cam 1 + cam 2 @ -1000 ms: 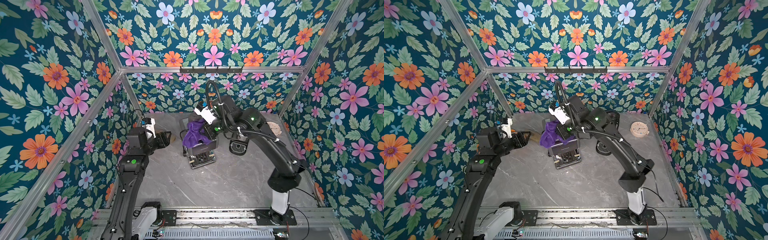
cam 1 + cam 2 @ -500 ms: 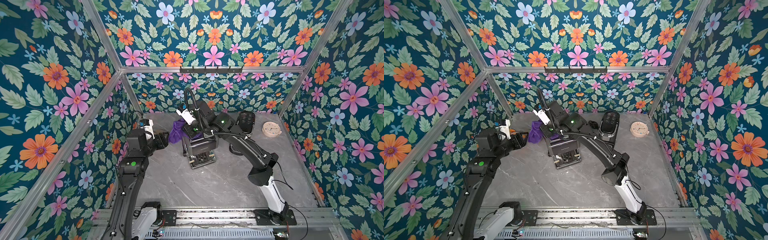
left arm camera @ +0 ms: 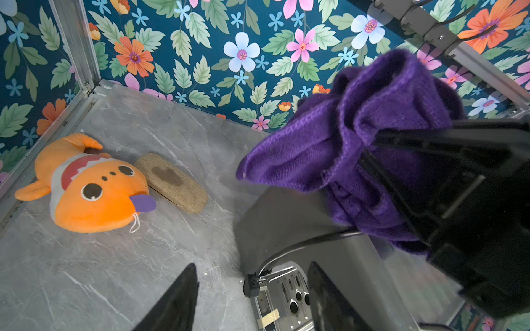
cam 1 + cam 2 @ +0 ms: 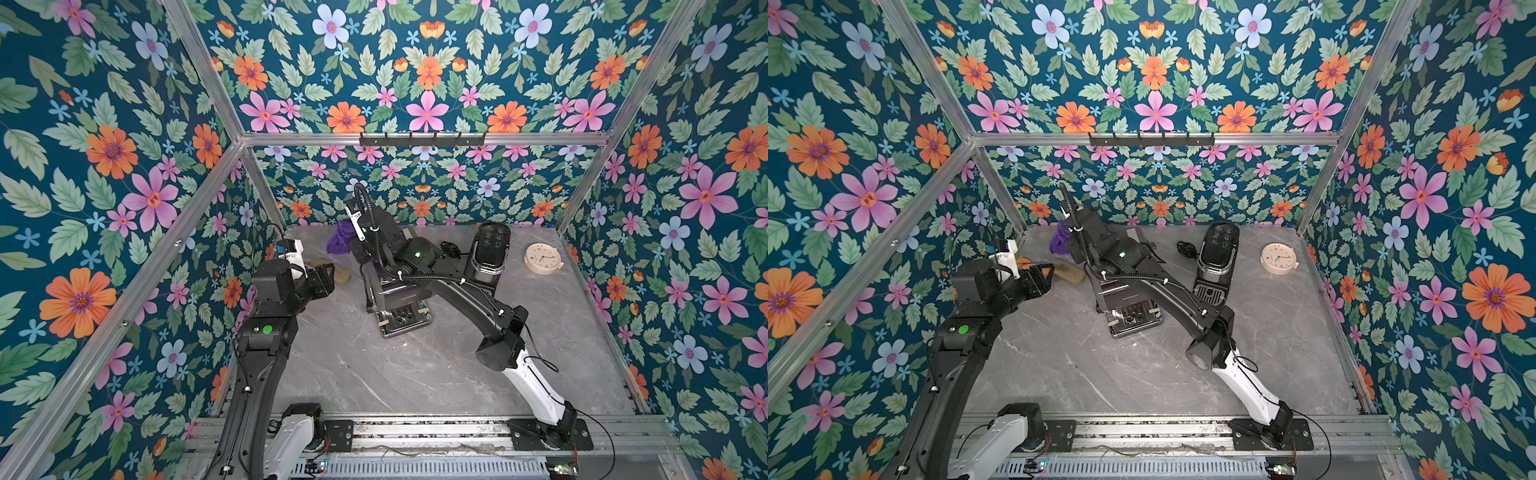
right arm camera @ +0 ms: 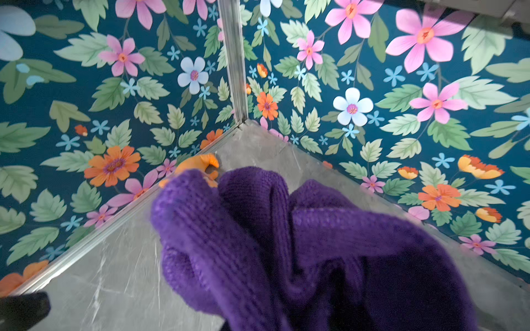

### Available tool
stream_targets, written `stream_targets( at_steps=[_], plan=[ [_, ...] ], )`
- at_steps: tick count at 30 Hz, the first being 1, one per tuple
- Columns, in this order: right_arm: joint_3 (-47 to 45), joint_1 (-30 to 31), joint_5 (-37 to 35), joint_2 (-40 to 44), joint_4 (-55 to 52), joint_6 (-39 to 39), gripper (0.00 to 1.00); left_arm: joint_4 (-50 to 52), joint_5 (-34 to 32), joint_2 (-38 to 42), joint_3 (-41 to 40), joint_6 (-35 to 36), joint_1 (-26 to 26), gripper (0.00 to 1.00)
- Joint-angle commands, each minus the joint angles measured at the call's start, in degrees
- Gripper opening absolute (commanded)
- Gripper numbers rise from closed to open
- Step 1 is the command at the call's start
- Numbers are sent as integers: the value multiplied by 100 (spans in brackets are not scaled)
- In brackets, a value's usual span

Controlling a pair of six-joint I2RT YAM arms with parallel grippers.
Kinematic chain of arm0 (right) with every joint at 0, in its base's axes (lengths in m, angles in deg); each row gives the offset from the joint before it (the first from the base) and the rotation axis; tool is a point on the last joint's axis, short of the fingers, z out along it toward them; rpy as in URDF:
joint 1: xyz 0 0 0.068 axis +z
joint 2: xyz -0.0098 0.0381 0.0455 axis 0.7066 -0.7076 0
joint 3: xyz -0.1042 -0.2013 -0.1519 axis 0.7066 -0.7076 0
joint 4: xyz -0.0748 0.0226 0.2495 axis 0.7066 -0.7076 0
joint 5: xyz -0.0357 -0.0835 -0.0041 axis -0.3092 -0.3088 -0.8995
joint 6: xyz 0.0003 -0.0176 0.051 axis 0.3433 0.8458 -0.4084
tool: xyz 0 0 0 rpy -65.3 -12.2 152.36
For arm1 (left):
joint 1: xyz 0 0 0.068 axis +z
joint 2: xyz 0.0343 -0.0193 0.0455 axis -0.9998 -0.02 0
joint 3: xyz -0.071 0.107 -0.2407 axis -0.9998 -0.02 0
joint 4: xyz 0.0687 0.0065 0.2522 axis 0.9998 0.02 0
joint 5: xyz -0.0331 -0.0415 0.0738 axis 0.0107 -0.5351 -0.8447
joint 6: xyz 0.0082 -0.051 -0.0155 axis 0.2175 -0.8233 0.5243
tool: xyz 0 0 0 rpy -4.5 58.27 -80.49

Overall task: Wipe the surface of a coffee machine
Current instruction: Wipe the dirt from the surface of the coffee machine.

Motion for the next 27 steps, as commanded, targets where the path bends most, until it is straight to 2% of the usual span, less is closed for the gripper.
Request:
stream_targets(
  at_steps=[1, 6, 12, 21, 27],
  plan=[
    [76, -29, -511, -29, 517, -13, 0, -227, -75, -27, 18, -29, 1, 62],
    [281, -183, 132, -6, 82, -702, 0, -313, 77, -93, -11, -76, -3, 62],
    [260, -298, 779, 348, -515, -1012, 0, -510, 618, -336, -59, -109, -5, 62],
    [-307, -1176, 2960, 1170, -1207, -2006, 0, -631, 1116, -707, -87, -139, -5, 63],
    [-507, -1601, 3294, 1082, -1532, -2032, 0, -943, 1498, -918, -156, -362, -5, 63]
  ],
)
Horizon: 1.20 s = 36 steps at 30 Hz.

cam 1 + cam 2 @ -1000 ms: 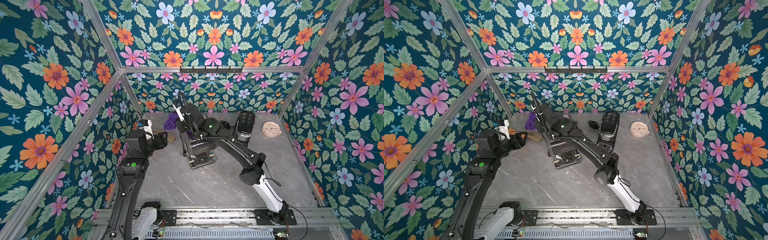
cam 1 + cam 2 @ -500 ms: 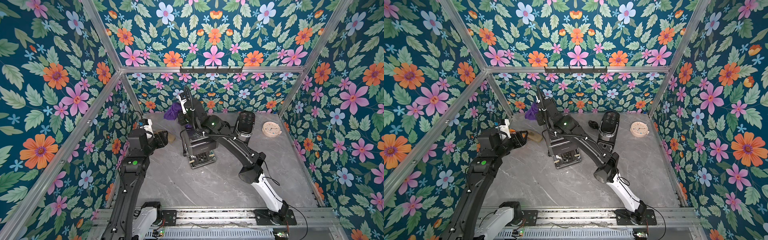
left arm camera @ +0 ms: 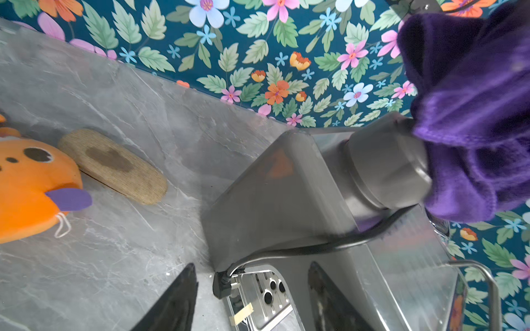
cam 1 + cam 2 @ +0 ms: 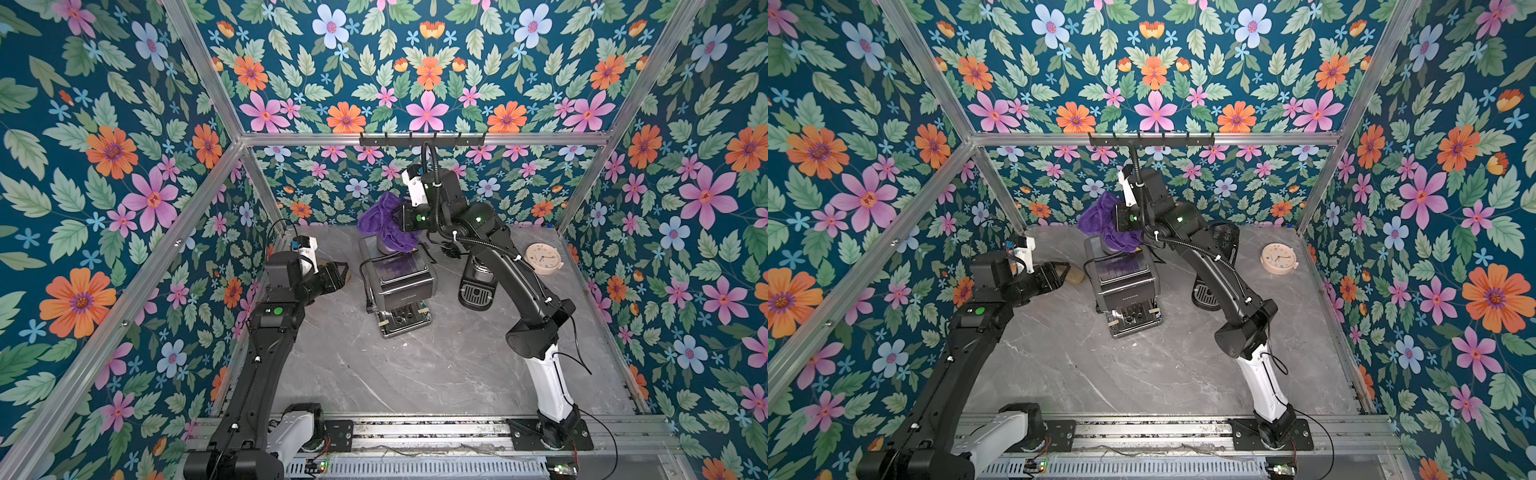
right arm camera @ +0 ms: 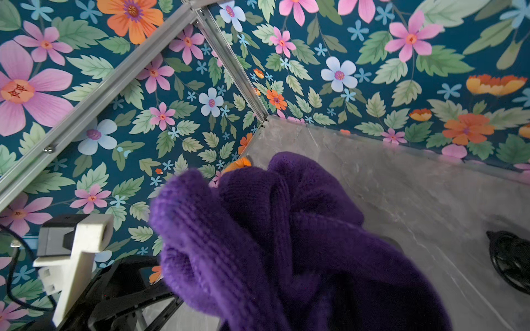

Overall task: Wipe the surface of a coffee machine
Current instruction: Wipe the dirt from the surface of the coffee machine.

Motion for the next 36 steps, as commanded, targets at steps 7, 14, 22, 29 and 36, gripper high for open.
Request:
stream_targets(
  at_steps=[7, 14, 22, 29, 36],
  plan=[
    [-182, -468, 1345, -259, -748, -350, 0, -585, 547, -205, -49, -331, -3, 63],
    [-1726, -591, 1887, 528, -341, -526, 0, -985, 719, -311, -139, -620, -20, 62],
    [-3120, -606, 2149, 1385, 54, -674, 0, -1080, 754, -349, -143, -718, -38, 60],
    [-3805, -448, 2354, 1970, 146, -565, 0, -1097, 818, -373, -168, -786, -55, 59],
    [-3388, 130, 1741, 1898, -192, -9, 0, -1091, 858, -393, -174, -793, -86, 57]
  ],
)
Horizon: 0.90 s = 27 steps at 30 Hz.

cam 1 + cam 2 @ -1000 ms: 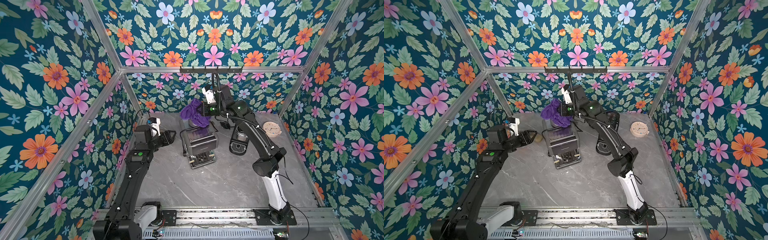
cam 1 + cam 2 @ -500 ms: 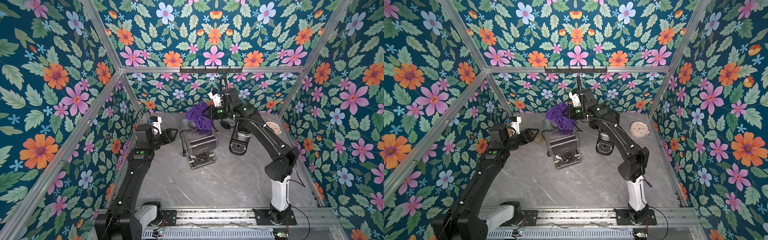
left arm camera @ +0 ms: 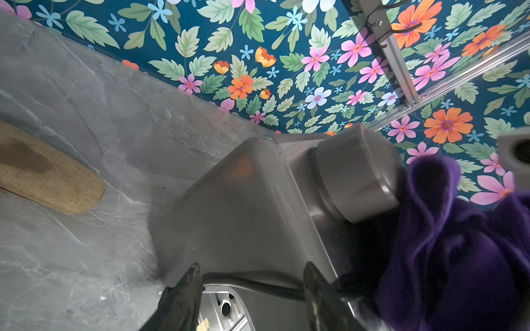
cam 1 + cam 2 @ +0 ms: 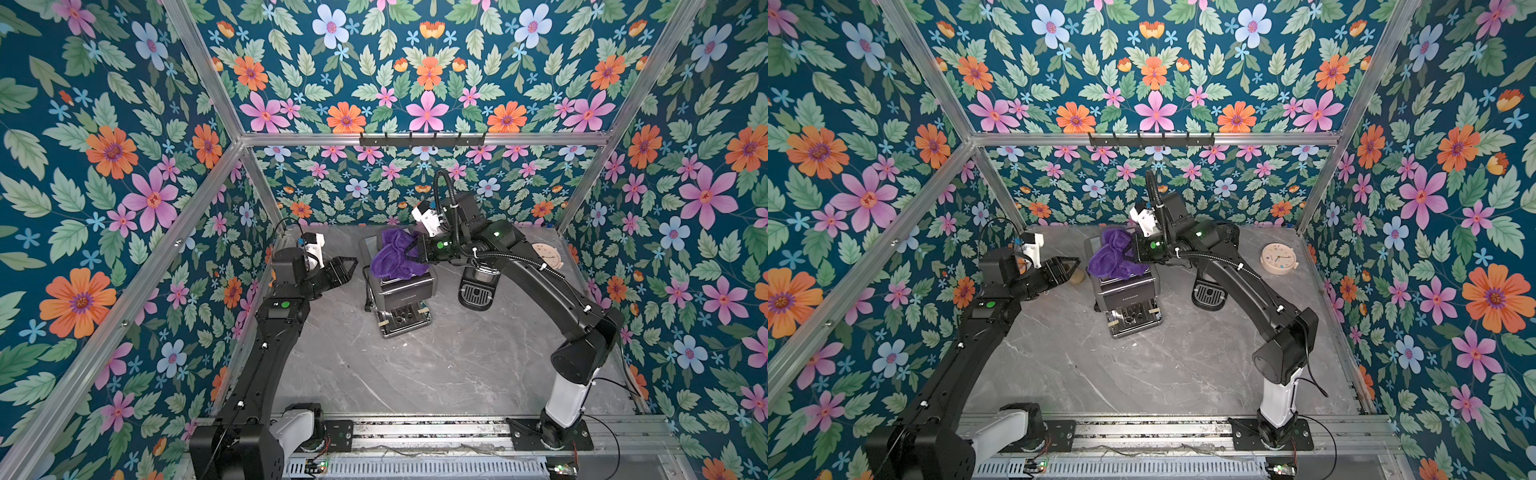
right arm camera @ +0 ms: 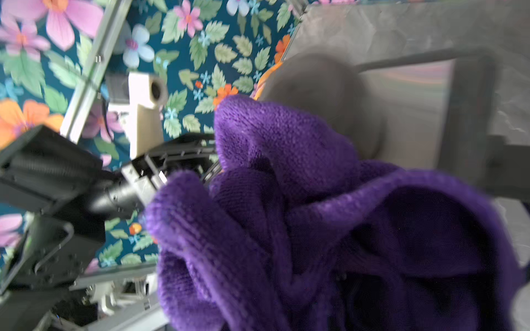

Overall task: Wipe the surface of a coffee machine
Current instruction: Wipe the dirt from the surface of the coffee machine.

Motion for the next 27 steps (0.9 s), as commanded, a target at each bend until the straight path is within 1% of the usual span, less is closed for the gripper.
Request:
stream_targets(
  at_steps=[1, 6, 9, 12, 14, 17, 20, 24, 27],
  plan=[
    [415, 252, -226, -263, -723, 422, 0, -162, 90, -11, -10, 16, -16, 57],
    [1854, 604, -253, -1221, -1552, 756, 0, -79, 44, -4, 4, 43, -25, 57],
    [2766, 666, -290, -1766, -2140, 818, 0, -38, -1, 10, 19, 82, -25, 57],
    [3244, 666, -620, -2010, -2312, 773, 0, -32, -15, 5, 27, 86, -25, 57],
    [3326, 666, -660, -2030, -2061, 785, 0, -23, -87, -6, 48, 82, -25, 57],
    [3176, 675, -803, -2009, -1465, 751, 0, 32, -225, -30, 125, 100, -25, 55],
    [2960, 675, -689, -1960, -866, 634, 0, 173, -332, 29, 228, 229, -25, 54],
    [2908, 709, -470, -1788, -346, 661, 0, 445, -669, 262, 427, 632, -25, 56],
    [2514, 727, -462, -1412, 106, 776, 1, 498, -812, 497, 621, 970, -25, 60]
  ],
)
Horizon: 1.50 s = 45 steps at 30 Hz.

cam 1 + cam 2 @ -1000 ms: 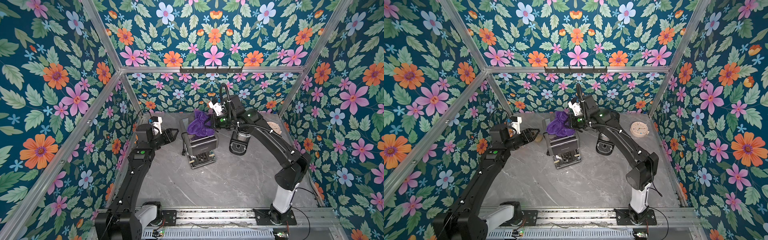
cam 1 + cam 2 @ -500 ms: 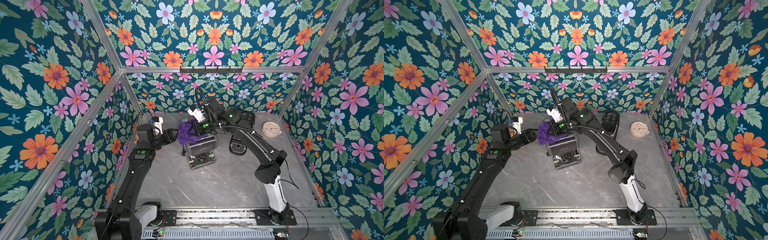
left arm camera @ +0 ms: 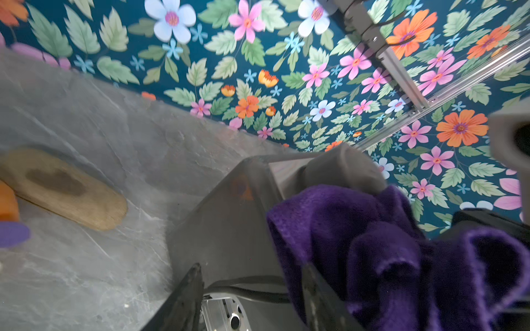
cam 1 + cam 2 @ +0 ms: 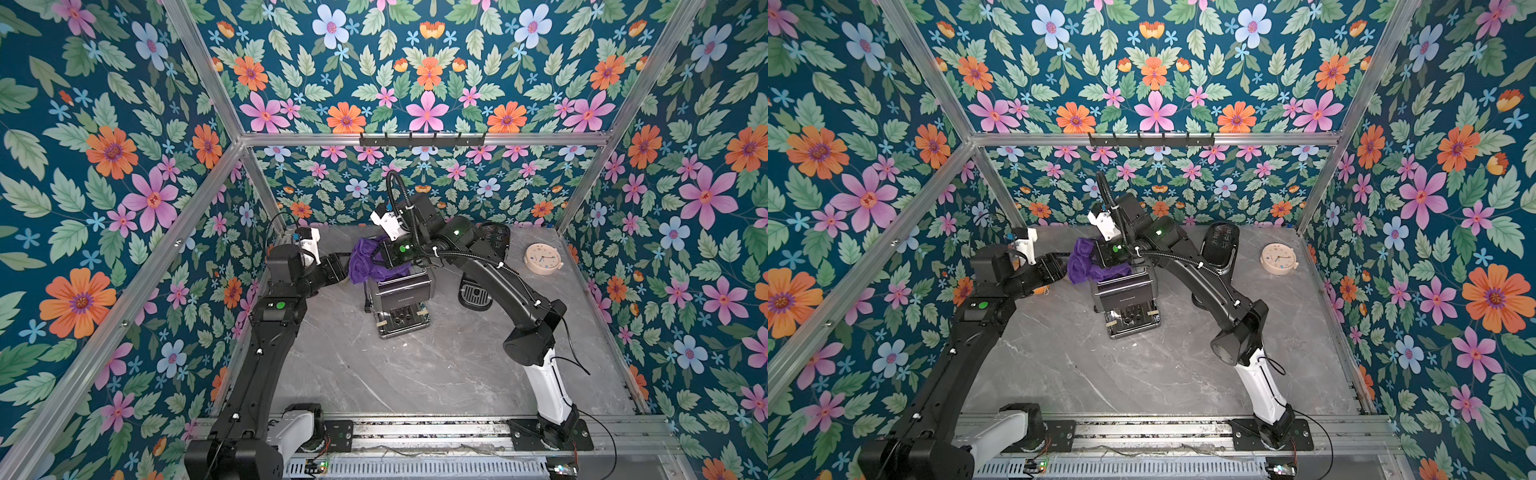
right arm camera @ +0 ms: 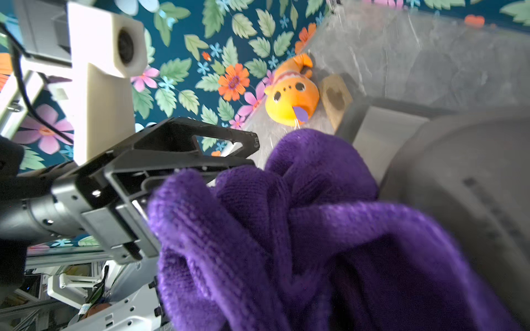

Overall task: Wipe the surface of a coffee machine
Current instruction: Wipe the dirt from the surface of the coffee machine, then adjust the cleaning item.

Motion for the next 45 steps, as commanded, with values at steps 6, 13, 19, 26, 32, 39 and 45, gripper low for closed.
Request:
stream_targets(
  at_steps=[6, 13, 19, 26, 32, 39, 45],
  plan=[
    [-1589, 15, 252, 1235, 2087, 266, 1, -390, 199, 655, 198, 830, 3, 71],
    [-1526, -142, 283, 1261, 2010, 451, 5, -939, 755, 703, 49, 563, 3, 76],
    [-1478, -355, 511, 1156, 2312, 372, 8, -1287, 1129, 541, -21, 332, 3, 78],
    [-1322, -501, 2180, 1074, 2423, 516, 9, -2629, 2022, 325, -300, -546, 3, 85],
    [-2797, -499, 3186, 1868, 3815, 296, 12, -3197, 2477, 207, -388, -803, -82, 86],
    [-3166, -499, 3804, 2057, 4238, -104, 15, -4221, 2904, 211, -603, -1358, -433, 84],
    [-3202, -501, 3958, 2045, 4397, -351, 15, -4791, 3126, 189, -692, -1645, -782, 84]
  ],
)
